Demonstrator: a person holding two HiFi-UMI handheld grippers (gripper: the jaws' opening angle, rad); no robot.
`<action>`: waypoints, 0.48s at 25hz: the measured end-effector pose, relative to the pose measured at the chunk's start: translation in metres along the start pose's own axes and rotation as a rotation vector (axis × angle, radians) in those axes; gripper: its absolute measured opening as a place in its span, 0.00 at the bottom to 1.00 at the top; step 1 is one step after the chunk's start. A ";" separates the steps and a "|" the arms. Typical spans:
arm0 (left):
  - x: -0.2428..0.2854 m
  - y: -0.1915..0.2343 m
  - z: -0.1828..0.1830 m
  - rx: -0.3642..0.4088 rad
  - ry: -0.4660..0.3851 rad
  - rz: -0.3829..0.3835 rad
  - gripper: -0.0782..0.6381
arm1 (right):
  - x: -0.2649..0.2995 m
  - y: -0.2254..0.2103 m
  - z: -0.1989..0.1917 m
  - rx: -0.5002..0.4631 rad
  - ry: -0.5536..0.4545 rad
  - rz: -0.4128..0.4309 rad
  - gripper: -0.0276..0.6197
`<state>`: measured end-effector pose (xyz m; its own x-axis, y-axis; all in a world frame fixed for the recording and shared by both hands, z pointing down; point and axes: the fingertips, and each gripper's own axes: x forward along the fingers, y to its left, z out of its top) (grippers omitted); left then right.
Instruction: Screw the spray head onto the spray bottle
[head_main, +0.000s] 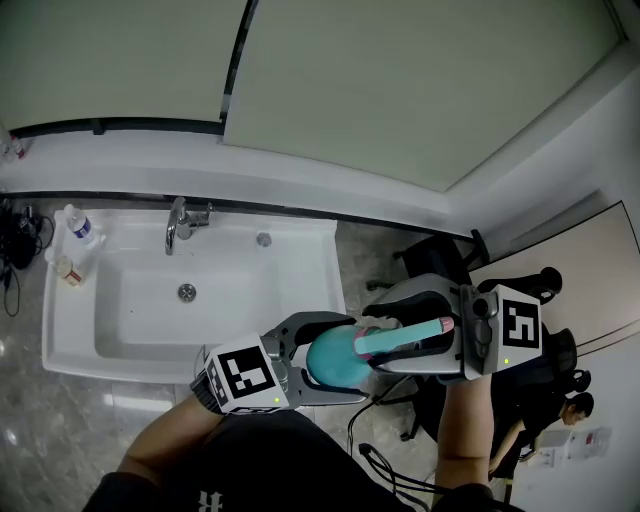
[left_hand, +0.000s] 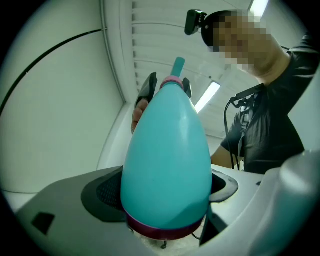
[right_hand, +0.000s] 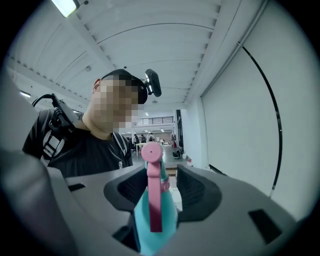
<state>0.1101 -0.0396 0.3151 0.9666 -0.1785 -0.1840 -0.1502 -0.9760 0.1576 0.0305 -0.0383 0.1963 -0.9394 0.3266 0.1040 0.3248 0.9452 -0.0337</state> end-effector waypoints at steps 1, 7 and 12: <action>0.001 -0.001 0.000 -0.001 0.001 -0.007 0.71 | 0.001 0.001 0.000 -0.009 0.009 -0.001 0.32; 0.000 0.012 0.001 -0.003 0.022 0.049 0.71 | 0.005 -0.007 -0.005 0.016 0.072 -0.084 0.26; -0.014 0.051 -0.006 0.096 0.145 0.338 0.71 | -0.002 -0.031 -0.019 0.054 0.213 -0.373 0.26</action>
<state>0.0904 -0.0866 0.3320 0.8774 -0.4797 0.0026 -0.4778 -0.8736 0.0926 0.0248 -0.0684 0.2157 -0.9460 -0.0401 0.3216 -0.0446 0.9990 -0.0067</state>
